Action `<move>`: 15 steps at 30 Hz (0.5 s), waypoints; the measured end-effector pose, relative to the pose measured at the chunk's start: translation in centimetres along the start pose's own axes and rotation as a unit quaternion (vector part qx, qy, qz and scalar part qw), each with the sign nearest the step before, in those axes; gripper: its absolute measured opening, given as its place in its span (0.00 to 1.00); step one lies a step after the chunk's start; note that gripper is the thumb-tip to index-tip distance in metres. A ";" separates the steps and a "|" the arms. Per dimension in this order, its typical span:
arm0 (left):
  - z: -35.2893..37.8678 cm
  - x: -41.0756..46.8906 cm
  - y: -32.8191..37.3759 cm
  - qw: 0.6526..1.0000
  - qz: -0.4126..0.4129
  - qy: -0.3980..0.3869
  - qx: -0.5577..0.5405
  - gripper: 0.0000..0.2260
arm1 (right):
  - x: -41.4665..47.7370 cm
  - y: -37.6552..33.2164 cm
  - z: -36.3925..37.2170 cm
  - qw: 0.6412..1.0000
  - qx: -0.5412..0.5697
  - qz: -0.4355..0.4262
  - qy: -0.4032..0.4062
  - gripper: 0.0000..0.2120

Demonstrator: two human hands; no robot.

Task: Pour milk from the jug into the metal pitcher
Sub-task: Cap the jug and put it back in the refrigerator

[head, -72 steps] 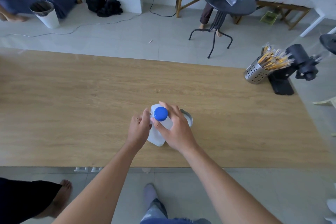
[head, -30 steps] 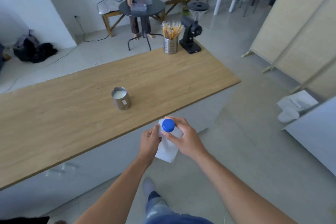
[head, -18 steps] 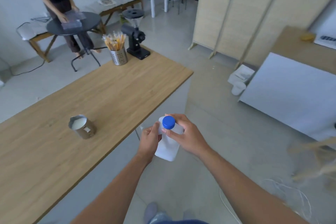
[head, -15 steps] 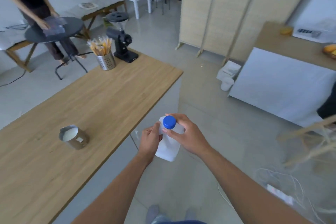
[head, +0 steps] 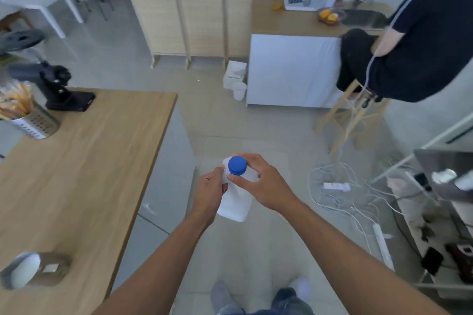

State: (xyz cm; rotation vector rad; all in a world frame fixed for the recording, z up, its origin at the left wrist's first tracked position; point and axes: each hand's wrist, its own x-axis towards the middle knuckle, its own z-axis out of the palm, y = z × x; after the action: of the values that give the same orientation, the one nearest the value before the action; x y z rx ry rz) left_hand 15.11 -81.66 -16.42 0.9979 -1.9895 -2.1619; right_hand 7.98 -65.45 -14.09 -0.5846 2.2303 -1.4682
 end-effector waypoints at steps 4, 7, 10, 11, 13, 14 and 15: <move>3.8 -1.5 0.1 0.998 0.005 -0.059 0.026 0.29 | -3.7 1.3 -2.8 0.998 0.004 0.021 0.060 0.21; 6.8 -3.3 0.0 0.995 0.015 -0.091 0.049 0.27 | -6.7 2.4 -5.0 0.995 0.001 0.028 0.097 0.22; 9.7 -5.1 -0.7 0.990 0.022 -0.124 0.061 0.25 | -10.0 3.3 -7.3 0.991 0.004 0.030 0.130 0.23; 10.7 -5.9 -0.9 0.989 0.024 -0.133 0.062 0.24 | -11.1 3.7 -8.1 0.990 0.004 0.031 0.138 0.23; 13.0 -7.6 -1.4 0.987 0.026 -0.145 0.068 0.23 | -13.6 4.6 -9.6 0.988 -0.001 0.035 0.151 0.23; 14.1 -8.5 -1.7 0.986 0.026 -0.150 0.070 0.22 | -14.9 5.0 -10.4 0.987 0.000 0.041 0.155 0.23; 15.3 -9.5 -2.1 0.985 0.025 -0.155 0.073 0.23 | -16.3 5.5 -11.3 0.986 -0.001 0.046 0.160 0.23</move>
State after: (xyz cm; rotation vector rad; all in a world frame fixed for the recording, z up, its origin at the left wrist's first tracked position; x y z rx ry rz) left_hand 16.25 -63.67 -14.74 0.6464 -2.3059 -2.2917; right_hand 14.69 -46.05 -13.42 -0.2536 2.4612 -1.6068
